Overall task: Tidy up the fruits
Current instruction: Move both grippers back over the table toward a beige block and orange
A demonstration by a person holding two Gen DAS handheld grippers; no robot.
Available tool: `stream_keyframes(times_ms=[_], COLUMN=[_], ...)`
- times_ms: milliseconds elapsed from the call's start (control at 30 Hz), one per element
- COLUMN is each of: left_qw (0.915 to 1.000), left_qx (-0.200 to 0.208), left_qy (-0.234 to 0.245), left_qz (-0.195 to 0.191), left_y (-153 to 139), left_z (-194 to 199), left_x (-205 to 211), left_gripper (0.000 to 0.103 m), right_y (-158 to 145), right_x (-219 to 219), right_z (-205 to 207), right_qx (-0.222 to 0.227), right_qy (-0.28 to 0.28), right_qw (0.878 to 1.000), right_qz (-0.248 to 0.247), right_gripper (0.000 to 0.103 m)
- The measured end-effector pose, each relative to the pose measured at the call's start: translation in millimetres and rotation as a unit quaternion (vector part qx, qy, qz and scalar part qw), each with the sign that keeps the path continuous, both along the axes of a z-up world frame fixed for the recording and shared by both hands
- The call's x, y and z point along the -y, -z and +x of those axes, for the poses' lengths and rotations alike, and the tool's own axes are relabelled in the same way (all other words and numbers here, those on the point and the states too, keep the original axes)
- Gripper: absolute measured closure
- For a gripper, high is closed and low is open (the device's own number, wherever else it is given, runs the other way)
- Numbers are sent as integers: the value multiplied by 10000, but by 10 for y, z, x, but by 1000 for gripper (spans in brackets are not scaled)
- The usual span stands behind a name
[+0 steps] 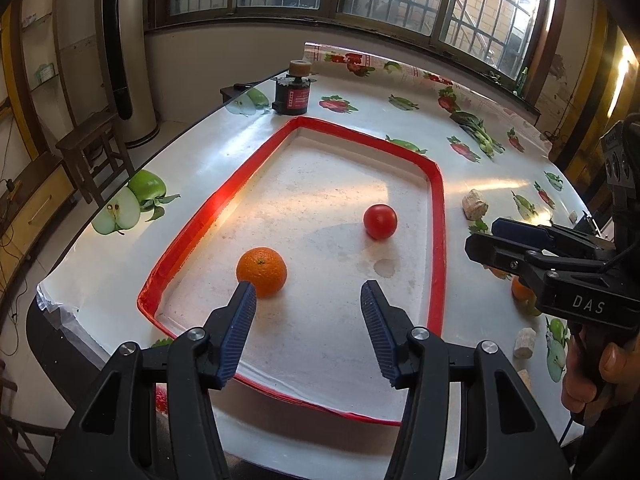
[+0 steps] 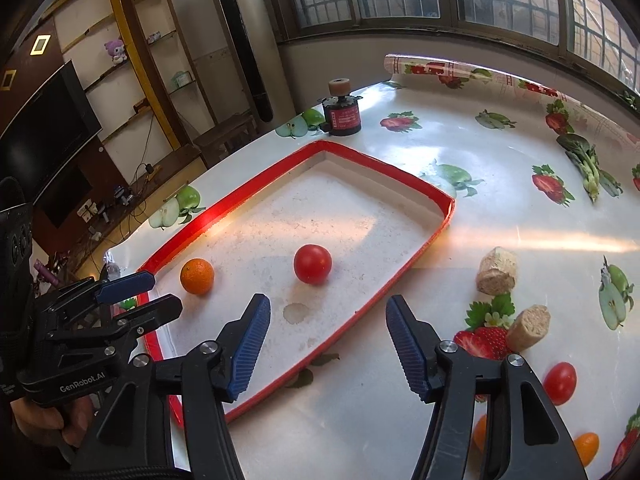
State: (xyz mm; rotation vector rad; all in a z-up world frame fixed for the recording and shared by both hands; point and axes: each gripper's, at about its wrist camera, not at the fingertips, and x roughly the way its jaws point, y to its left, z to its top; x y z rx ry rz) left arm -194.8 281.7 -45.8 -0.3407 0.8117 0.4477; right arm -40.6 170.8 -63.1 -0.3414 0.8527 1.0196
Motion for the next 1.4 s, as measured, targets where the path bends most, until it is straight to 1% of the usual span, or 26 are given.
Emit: stream_keyframes(times_ms=[367, 700, 767, 800, 833, 1133, 1400], left_qw=[9996, 9987, 9984, 9981, 9978, 9925, 9871], left_qx=[49, 75, 84, 102, 117, 98, 64], left_qy=[254, 496, 561, 600, 649, 1214, 1602], left_qz=[63, 101, 83, 81, 92, 90, 47], left_y=[-83, -137, -139, -140, -143, -148, -100], left_z=[31, 88, 106, 109, 116, 247, 315], left_x=[270, 495, 556, 593, 639, 1044, 1302], left_gripper=[50, 50, 44, 39, 37, 37, 37], right_y=[-107, -102, -113, -118, -122, -113, -58], right_x=[557, 1029, 1144, 1199, 1254, 1770, 2195], right_z=[-36, -6, -1, 1, 5, 13, -21], right_qx=[65, 105, 123, 125, 126, 135, 118], right_qy=[335, 667, 768, 812, 853, 1287, 1706], right_qw=[9994, 9977, 9969, 9966, 9962, 9915, 9853], right_qz=[110, 85, 93, 105, 109, 100, 64], right_gripper=[38, 37, 37, 37, 37, 37, 37])
